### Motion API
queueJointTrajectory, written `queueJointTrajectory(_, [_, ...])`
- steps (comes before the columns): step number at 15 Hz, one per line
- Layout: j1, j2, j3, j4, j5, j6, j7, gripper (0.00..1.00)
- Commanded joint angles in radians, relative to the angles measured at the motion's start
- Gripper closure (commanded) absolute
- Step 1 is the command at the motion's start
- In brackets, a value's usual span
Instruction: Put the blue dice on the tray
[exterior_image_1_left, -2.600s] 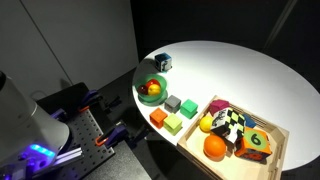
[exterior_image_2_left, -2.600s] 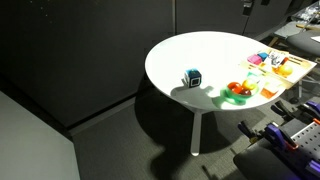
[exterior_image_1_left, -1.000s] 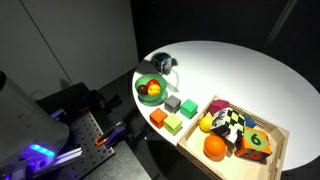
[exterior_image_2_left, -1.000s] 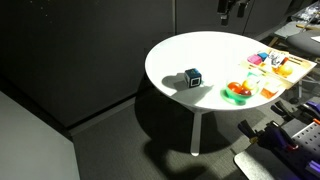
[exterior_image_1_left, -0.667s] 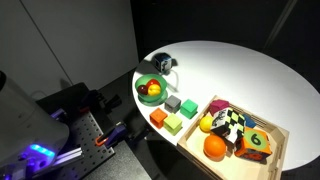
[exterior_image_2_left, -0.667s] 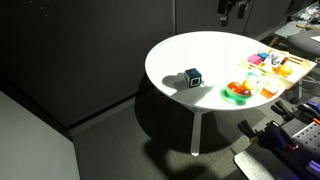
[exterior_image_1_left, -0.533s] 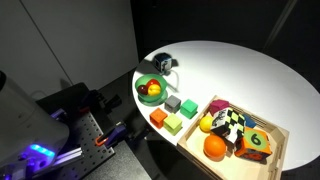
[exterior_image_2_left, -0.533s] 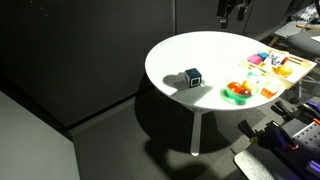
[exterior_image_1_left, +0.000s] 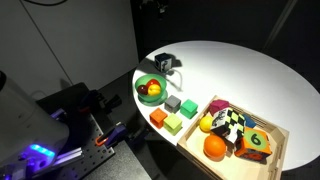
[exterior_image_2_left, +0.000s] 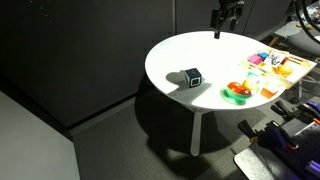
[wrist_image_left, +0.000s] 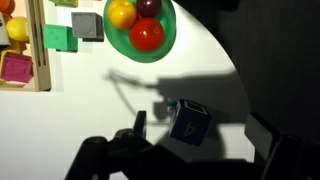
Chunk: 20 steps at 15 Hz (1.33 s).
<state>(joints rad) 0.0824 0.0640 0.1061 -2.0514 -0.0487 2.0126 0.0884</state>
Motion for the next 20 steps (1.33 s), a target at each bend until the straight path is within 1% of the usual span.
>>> queueJointTrajectory(1, [0.004,0.036,-0.008,0.01,-0.003,0.071,-0.014,0.0])
queueJointTrajectory(10, [0.004,0.15,-0.01,0.02,0.019,0.245,-0.009,0.0])
queueJointTrajectory(14, [0.001,0.215,-0.012,0.035,0.037,0.295,-0.018,0.0])
queueJointTrajectory(20, [-0.001,0.313,-0.015,0.072,0.07,0.335,-0.018,0.0])
